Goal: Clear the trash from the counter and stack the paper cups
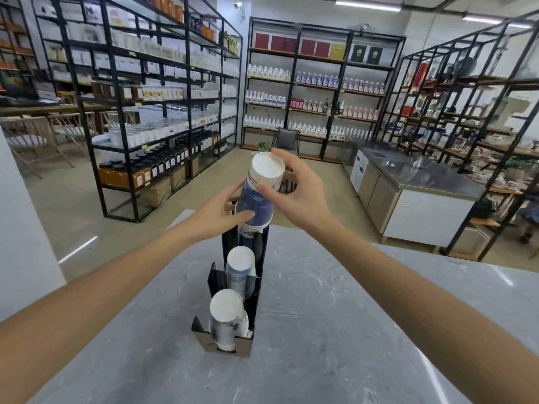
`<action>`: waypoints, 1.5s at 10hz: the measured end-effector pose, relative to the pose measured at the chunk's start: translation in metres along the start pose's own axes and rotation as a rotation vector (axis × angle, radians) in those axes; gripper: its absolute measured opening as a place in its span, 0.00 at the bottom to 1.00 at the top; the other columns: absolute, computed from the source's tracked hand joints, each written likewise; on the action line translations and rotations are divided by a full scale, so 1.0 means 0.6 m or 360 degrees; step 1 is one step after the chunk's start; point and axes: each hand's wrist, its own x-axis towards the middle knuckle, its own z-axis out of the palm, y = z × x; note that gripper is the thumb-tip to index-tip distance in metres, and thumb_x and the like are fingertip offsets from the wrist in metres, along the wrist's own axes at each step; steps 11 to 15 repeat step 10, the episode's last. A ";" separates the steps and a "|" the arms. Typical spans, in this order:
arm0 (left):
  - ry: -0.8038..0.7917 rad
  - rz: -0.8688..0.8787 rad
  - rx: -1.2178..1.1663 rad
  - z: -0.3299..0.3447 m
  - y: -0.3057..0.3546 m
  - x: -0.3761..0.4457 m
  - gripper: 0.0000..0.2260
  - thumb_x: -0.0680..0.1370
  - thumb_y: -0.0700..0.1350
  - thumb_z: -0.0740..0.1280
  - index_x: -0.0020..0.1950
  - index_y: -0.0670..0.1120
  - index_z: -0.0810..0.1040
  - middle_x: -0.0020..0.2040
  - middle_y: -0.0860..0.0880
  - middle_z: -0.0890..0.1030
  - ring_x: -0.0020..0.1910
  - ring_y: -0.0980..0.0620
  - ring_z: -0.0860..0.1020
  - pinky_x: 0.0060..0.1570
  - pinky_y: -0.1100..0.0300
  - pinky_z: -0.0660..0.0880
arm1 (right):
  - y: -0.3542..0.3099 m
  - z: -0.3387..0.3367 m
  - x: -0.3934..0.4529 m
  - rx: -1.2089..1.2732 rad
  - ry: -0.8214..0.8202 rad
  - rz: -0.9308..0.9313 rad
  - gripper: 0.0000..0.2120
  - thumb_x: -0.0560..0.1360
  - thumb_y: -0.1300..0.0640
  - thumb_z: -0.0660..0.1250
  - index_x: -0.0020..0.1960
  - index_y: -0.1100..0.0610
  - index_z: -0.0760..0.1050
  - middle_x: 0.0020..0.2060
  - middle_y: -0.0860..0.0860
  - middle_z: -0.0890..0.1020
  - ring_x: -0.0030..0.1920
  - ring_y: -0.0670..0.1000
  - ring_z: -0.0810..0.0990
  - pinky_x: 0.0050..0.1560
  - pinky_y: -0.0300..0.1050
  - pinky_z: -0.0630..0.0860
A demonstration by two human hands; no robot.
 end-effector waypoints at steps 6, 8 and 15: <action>0.0174 -0.0075 0.0167 0.031 -0.087 0.000 0.19 0.85 0.57 0.51 0.77 0.63 0.62 0.74 0.62 0.69 0.71 0.64 0.66 0.72 0.60 0.63 | 0.130 0.126 -0.028 -0.0179 -0.0199 0.0345 0.28 0.72 0.48 0.77 0.69 0.50 0.72 0.61 0.47 0.80 0.62 0.48 0.78 0.62 0.52 0.79; 0.0153 -0.0216 0.0411 0.040 -0.131 0.001 0.21 0.84 0.61 0.51 0.78 0.65 0.58 0.61 0.41 0.81 0.60 0.45 0.77 0.61 0.48 0.74 | 0.149 0.150 -0.050 -0.0177 -0.0260 0.0413 0.29 0.72 0.48 0.77 0.68 0.52 0.71 0.60 0.49 0.79 0.60 0.50 0.78 0.58 0.52 0.80; -0.0019 -0.0035 0.0792 0.028 -0.112 0.005 0.32 0.78 0.70 0.49 0.80 0.61 0.51 0.63 0.52 0.78 0.62 0.52 0.73 0.59 0.54 0.70 | 0.136 0.133 -0.043 -0.0224 -0.0405 0.0398 0.34 0.72 0.46 0.77 0.72 0.53 0.68 0.63 0.51 0.78 0.64 0.53 0.77 0.62 0.53 0.78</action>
